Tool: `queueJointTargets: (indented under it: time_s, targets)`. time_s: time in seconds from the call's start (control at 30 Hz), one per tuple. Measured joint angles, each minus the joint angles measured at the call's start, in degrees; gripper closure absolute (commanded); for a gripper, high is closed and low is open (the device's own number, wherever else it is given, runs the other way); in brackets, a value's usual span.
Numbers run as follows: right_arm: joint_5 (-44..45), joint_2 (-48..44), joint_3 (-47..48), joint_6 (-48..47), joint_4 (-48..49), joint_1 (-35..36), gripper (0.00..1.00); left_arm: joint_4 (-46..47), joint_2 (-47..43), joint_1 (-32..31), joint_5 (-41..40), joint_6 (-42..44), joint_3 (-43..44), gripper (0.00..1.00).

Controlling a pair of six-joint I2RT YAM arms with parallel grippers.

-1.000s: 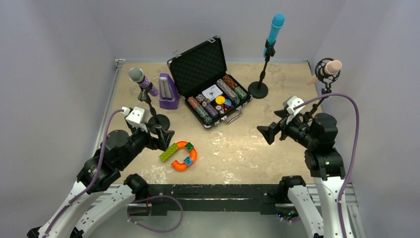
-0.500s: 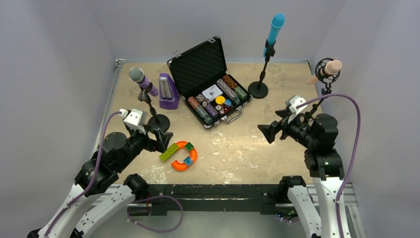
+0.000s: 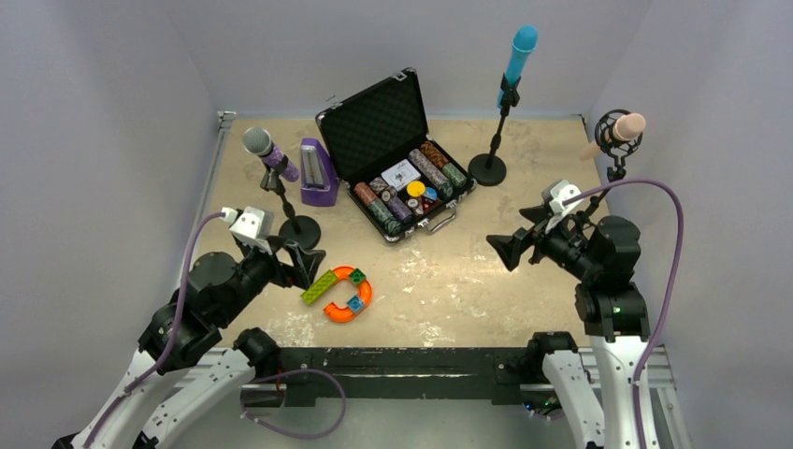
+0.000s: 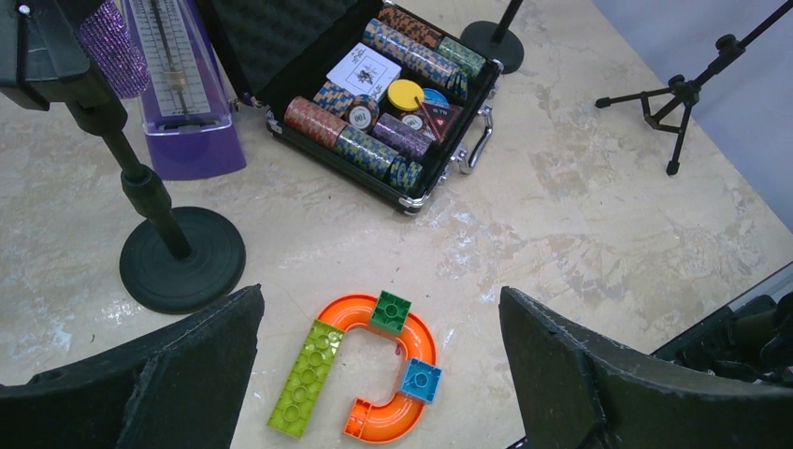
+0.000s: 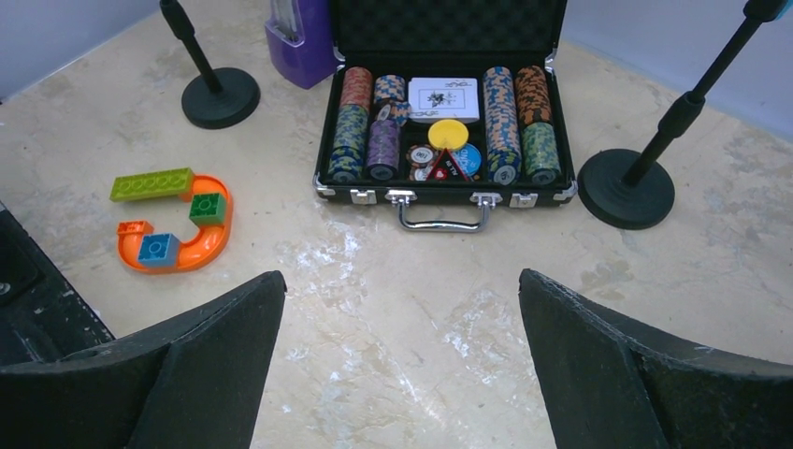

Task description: Attach the microphones to the stand

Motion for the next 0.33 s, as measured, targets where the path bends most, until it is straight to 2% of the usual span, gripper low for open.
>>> queueJointTargets:
  time_s: [0.33]
  targets:
    - [-2.01,-1.05,-0.02,1.4,0.68,-3.91,0.01,-0.04,-0.35,0.0,0.07,-0.09,0.0,0.0]
